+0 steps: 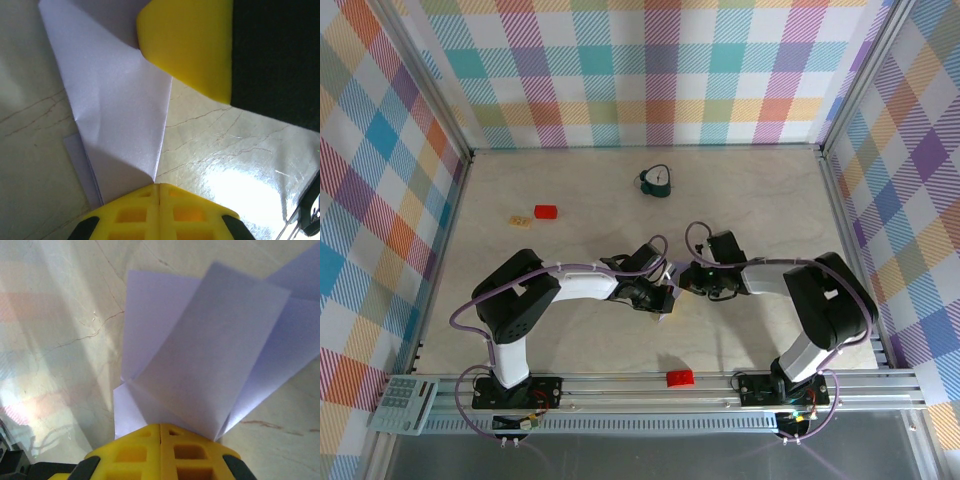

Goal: Fold a paper plane with a square sheet of paper (fold left side to right side)

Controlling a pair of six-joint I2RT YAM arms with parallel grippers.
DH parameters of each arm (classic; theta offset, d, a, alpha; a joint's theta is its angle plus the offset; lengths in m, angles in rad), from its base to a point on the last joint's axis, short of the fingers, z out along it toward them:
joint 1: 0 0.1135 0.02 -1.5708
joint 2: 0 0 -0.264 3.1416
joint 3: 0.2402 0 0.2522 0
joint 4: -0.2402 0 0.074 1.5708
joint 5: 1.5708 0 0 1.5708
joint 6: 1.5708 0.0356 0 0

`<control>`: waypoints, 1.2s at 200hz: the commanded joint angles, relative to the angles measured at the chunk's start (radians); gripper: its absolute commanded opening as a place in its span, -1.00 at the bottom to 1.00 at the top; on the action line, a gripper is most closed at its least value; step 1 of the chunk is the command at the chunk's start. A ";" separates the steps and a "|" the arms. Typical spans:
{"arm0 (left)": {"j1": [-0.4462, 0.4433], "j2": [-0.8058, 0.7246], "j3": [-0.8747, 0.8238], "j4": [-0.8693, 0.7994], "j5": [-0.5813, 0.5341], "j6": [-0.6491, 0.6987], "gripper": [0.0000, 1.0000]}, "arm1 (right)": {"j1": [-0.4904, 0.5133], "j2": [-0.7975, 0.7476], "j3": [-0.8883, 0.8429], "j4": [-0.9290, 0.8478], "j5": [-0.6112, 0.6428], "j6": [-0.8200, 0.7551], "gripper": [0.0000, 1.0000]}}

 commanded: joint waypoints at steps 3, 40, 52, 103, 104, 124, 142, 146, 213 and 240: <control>0.001 0.029 -0.054 -0.213 -0.076 0.013 -1.00 | -0.056 0.039 0.020 -0.026 0.103 -0.045 -1.00; 0.000 0.026 -0.057 -0.214 -0.076 0.014 -1.00 | -0.092 0.059 0.047 -0.039 0.089 -0.061 -1.00; 0.001 0.024 -0.059 -0.214 -0.078 0.013 -1.00 | -0.102 0.063 0.054 -0.042 0.084 -0.065 -1.00; 0.000 0.019 -0.061 -0.212 -0.079 0.012 -1.00 | -0.146 0.088 0.080 -0.055 0.078 -0.082 -1.00; 0.001 0.019 -0.061 -0.212 -0.080 0.012 -1.00 | -0.148 0.088 0.081 -0.056 0.078 -0.082 -1.00; 0.001 0.015 -0.065 -0.211 -0.081 0.013 -1.00 | -0.169 0.098 0.091 -0.058 0.071 -0.087 -1.00; 0.000 0.012 -0.067 -0.209 -0.082 0.013 -1.00 | -0.183 0.111 0.104 -0.071 0.071 -0.095 -1.00; 0.001 0.011 -0.068 -0.208 -0.082 0.012 -1.00 | -0.187 0.113 0.108 -0.073 0.071 -0.096 -1.00; 0.001 0.002 -0.075 -0.206 -0.087 0.010 -1.00 | -0.220 0.144 0.136 -0.071 0.046 -0.098 -1.00; 0.001 0.001 -0.075 -0.204 -0.088 0.010 -1.00 | -0.233 0.144 0.144 -0.065 0.018 -0.101 -1.00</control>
